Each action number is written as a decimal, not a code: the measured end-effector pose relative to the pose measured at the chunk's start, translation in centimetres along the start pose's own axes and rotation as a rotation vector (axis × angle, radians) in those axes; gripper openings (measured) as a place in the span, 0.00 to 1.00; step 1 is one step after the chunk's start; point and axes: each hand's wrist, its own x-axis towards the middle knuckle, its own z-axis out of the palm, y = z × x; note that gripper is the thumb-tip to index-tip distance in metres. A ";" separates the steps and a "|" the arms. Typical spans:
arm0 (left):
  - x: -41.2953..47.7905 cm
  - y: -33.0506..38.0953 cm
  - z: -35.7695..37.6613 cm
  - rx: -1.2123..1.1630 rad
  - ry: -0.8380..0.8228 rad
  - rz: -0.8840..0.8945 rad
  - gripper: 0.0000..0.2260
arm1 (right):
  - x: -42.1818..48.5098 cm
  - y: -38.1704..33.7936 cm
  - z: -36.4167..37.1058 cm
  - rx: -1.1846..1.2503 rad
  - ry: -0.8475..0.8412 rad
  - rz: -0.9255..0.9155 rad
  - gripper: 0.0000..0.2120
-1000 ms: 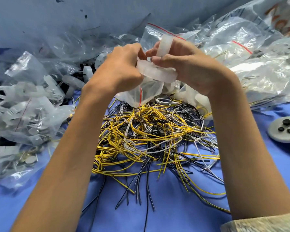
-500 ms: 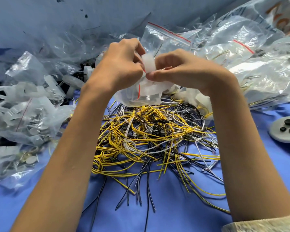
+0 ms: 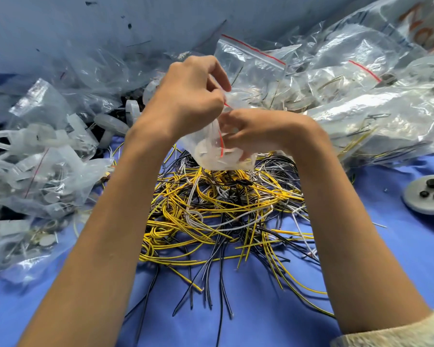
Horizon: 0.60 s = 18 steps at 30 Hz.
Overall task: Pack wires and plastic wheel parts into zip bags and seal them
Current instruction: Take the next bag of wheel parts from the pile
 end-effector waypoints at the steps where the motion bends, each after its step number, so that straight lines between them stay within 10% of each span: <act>1: 0.0 0.2 0.2 0.010 -0.003 0.003 0.09 | 0.1 0.0 -0.1 -0.091 0.049 -0.029 0.14; 11: -0.6 1.5 2.6 0.101 -0.124 0.078 0.09 | 1.9 2.6 0.5 -0.443 -0.041 0.029 0.27; 18: 0.0 0.5 1.2 0.049 -0.045 0.068 0.09 | 1.4 2.4 -0.1 -0.128 0.095 -0.066 0.26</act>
